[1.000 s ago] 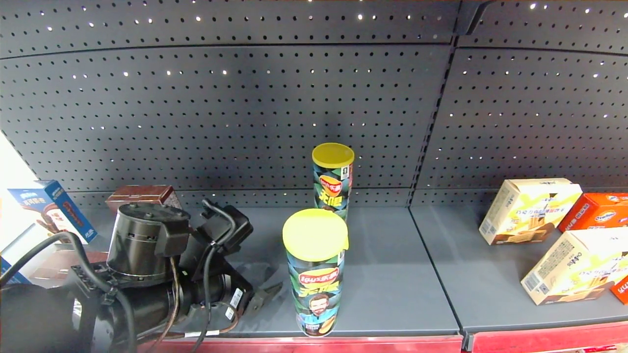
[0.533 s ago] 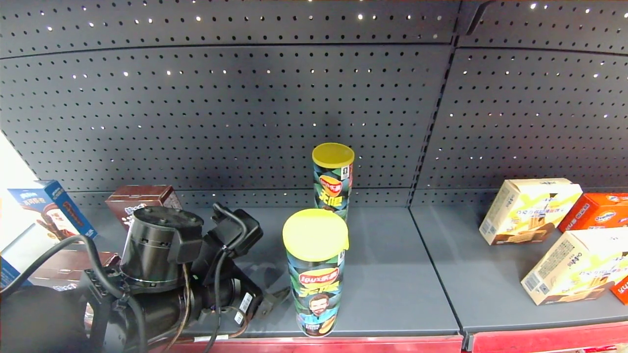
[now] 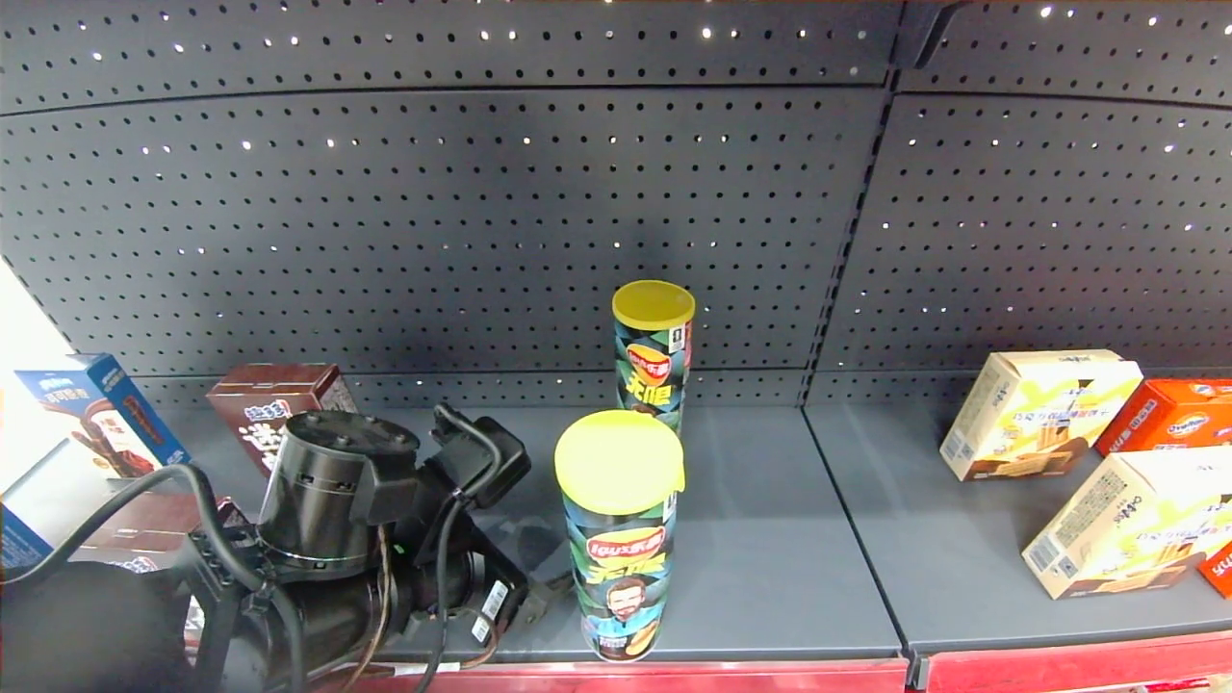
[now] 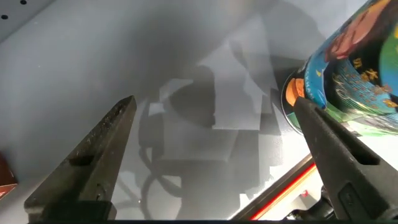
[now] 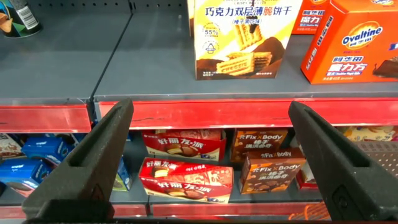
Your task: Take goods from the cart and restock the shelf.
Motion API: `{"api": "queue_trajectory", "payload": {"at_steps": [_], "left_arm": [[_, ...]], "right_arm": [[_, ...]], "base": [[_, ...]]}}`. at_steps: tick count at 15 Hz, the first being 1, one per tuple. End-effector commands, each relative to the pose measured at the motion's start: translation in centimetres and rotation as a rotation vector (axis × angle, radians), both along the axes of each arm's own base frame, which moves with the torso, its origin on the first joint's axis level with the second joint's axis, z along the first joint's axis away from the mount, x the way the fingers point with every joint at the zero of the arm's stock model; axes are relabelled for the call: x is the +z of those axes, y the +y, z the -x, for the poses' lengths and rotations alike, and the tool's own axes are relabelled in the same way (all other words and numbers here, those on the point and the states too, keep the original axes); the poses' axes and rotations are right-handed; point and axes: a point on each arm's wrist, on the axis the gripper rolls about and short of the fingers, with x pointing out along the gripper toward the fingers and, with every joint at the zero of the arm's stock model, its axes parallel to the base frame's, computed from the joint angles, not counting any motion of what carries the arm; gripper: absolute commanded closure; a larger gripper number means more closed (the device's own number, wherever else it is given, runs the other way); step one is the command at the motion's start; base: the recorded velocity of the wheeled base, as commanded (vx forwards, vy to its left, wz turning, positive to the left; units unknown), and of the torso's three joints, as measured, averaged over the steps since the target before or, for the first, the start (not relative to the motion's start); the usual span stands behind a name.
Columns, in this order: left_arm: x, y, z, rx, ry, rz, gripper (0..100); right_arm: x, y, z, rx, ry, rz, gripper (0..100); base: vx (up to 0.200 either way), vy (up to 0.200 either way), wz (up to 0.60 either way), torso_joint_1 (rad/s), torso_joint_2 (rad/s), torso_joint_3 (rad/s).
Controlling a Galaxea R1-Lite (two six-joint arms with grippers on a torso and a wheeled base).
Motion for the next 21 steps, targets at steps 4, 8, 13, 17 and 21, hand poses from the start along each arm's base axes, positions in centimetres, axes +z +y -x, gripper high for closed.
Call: {"api": "queue_trajectory", "payload": {"at_steps": [4, 8, 13, 17, 21], "left_arm": [[0.2, -0.6, -0.5, 0.015, 0.003, 0.018, 0], [0.2, -1.1, -0.7, 0.011, 0.002, 0.02, 0], [-0.3, -0.9, -0.6, 0.042, 0.009, -0.011, 0], [-0.6, -0.7, -0.1, 0.043, 0.016, -0.023, 0], [-0.6, -1.1, 0.1, 0.026, 0.015, -0.022, 0]], "right_arm": [[0.0, 0.0, 0.0, 0.0, 0.001, 0.0, 0], [0.0, 0.0, 0.0, 0.0, 0.001, 0.0, 0], [0.0, 0.0, 0.0, 0.0, 0.002, 0.0, 0], [0.0, 0.0, 0.0, 0.0, 0.001, 0.0, 0], [0.0, 0.0, 0.0, 0.0, 0.002, 0.0, 0]], "base": [[0.0, 0.0, 0.0, 0.0, 0.0, 0.0], [0.0, 0.0, 0.0, 0.0, 0.0, 0.0], [0.0, 0.0, 0.0, 0.0, 0.0, 0.0], [0.0, 0.0, 0.0, 0.0, 0.0, 0.0], [0.0, 0.0, 0.0, 0.0, 0.0, 0.0]]}}
